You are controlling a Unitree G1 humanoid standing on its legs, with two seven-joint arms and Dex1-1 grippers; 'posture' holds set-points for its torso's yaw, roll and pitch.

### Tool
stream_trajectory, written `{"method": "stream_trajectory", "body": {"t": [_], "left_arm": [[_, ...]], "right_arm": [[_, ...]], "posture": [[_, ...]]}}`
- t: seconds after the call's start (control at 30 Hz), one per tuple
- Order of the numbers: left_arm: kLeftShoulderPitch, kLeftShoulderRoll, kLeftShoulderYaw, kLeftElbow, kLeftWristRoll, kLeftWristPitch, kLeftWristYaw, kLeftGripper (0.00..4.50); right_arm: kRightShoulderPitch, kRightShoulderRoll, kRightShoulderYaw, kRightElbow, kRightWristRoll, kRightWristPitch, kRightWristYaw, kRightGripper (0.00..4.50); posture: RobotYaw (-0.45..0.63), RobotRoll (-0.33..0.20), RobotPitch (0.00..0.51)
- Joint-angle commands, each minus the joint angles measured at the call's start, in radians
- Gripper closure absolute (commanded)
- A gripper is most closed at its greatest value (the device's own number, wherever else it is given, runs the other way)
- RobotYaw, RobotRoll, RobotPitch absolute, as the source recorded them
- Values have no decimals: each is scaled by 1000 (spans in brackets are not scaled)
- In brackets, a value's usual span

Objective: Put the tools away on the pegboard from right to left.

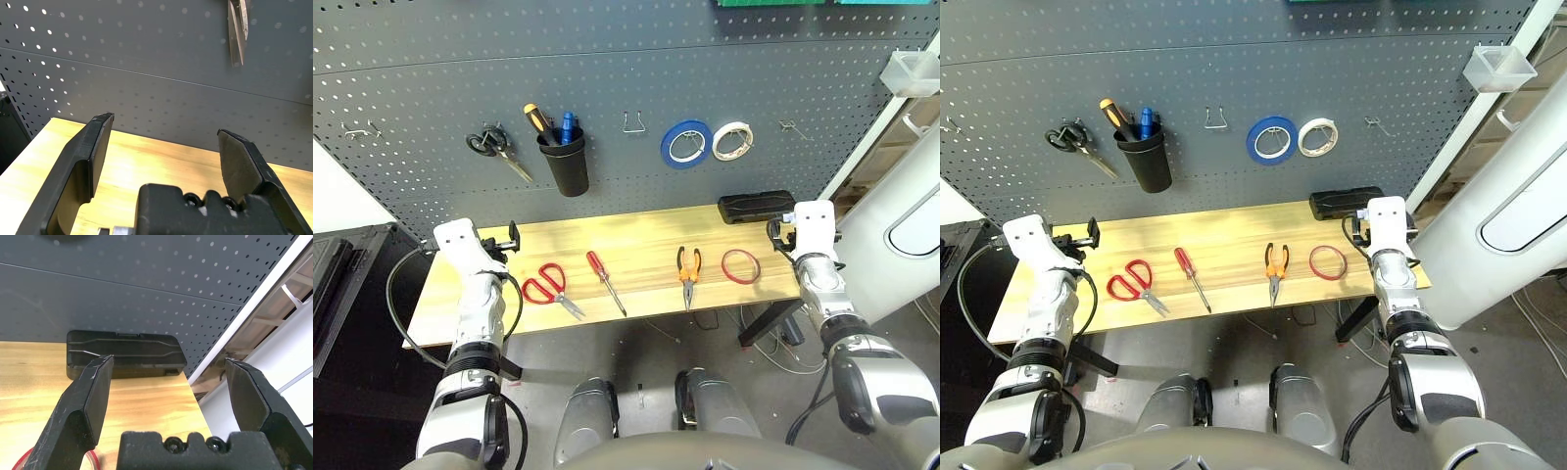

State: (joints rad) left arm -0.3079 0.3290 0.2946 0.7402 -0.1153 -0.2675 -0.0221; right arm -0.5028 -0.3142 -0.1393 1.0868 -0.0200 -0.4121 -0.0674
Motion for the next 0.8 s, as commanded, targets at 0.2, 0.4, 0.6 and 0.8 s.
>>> {"method": "stream_trajectory", "body": {"t": [0.2, 0.4, 0.6, 0.8], "left_arm": [[-11, 7, -12, 5, 0, 8, -32, 43], [13, 31, -23, -76, -60, 35, -224, 43], [93, 92, -102, -274, -132, 146, -526, 43], [179, 167, -189, -481, -171, 264, -738, 43]], "right_arm": [[27, 4, -10, -87, 33, 27, 65, 0], [50, 16, 6, -199, 42, 176, 122, 0], [64, 8, 46, -347, 41, 441, 224, 0], [63, -52, 123, -448, 17, 629, 399, 0]], "posture": [[-89, 0, 1], [-99, 0, 18], [-107, 0, 66], [-116, 0, 127]]}}
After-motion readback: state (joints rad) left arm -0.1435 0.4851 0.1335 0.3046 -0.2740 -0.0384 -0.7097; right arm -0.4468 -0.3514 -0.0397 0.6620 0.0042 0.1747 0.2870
